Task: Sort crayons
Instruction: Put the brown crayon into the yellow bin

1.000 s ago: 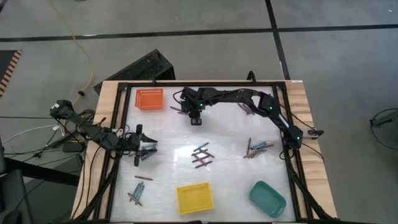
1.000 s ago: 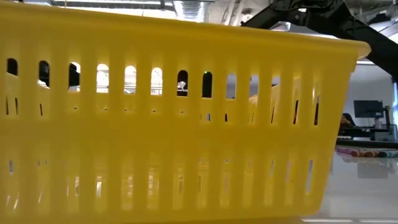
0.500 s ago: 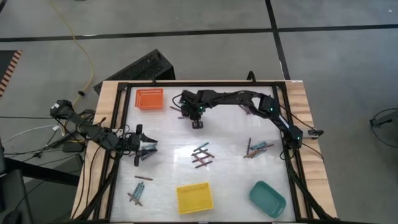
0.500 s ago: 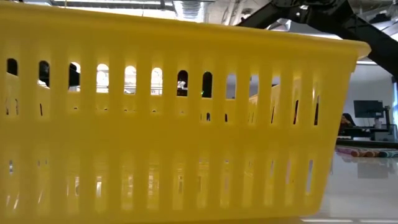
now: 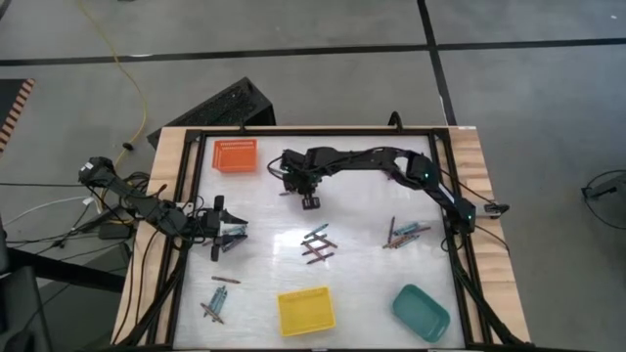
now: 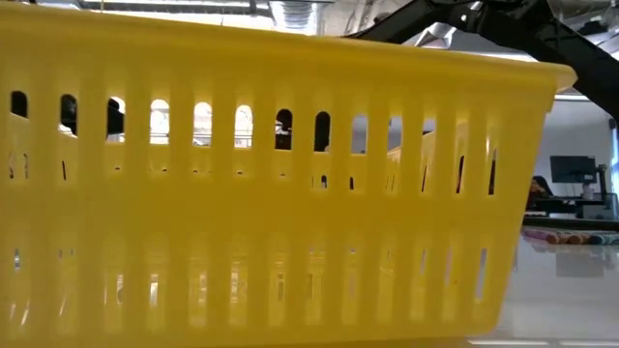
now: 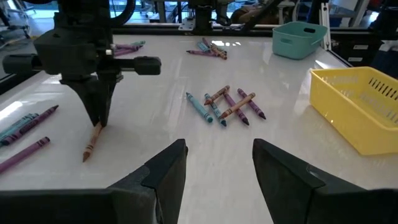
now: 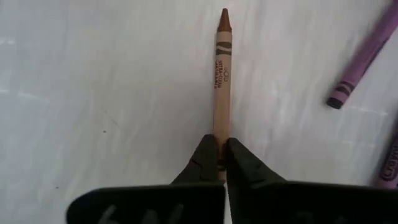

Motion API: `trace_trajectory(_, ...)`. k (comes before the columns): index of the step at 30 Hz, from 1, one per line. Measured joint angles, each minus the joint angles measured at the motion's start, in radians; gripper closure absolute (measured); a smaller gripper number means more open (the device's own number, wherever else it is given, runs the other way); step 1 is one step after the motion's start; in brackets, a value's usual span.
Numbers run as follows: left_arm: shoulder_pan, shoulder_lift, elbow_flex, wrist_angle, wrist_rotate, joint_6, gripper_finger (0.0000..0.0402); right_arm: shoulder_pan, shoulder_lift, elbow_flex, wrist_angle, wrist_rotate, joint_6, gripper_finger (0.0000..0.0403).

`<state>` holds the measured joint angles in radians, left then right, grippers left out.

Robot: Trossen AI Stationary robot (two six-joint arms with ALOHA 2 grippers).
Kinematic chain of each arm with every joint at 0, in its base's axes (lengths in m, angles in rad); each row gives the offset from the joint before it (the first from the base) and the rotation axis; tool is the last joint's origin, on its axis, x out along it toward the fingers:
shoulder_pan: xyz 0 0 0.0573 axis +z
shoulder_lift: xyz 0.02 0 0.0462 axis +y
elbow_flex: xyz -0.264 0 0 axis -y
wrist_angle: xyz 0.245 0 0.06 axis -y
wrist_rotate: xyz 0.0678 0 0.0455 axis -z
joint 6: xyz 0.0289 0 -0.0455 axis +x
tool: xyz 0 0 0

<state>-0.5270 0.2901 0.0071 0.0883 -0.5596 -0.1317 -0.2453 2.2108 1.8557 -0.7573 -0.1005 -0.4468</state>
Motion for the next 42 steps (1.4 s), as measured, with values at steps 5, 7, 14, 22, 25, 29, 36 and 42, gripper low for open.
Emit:
trace_trajectory(5, 0.0, 0.0, 0.0, 0.0, 0.0, 0.0, 0.0227, 0.019, 0.004, 0.055, -0.033, -0.012, 0.0, 0.0399)
trace_trajectory(7, 0.0, 0.0, 0.0, 0.0, 0.0, 0.0, 0.0227, 0.032, 0.005, 0.081, -0.055, -0.021, -0.004, 0.04)
trace_trajectory(14, 0.0, 0.0, 0.0, 0.0, 0.0, 0.0, 0.0227, 0.072, 0.005, 0.167, -0.129, -0.016, -0.006, 0.0402)
trace_trajectory(22, 0.0, 0.0, 0.0, 0.0, 0.0, 0.0, 0.0227, 0.125, 0.005, 0.255, -0.283, -0.009, 0.008, 0.0402)
trace_trajectory(25, 0.0, 0.0, 0.0, 0.0, 0.0, 0.0, 0.0227, 0.157, 0.004, 0.291, -0.356, -0.007, 0.028, 0.0402)
trace_trajectory(29, 0.0, 0.0, 0.0, 0.0, 0.0, 0.0, 0.0227, 0.215, 0.004, 0.343, -0.462, -0.006, 0.078, 0.0403)
trace_trajectory(36, 0.0, 0.0, 0.0, 0.0, 0.0, 0.0, 0.0227, 0.341, -0.014, 0.409, -0.573, 0.01, 0.213, 0.0403)
trace_trajectory(42, 0.0, 0.0, 0.0, 0.0, 0.0, 0.004, 0.0227, 0.463, -0.067, 0.409, -0.568, 0.059, 0.387, 0.0403)
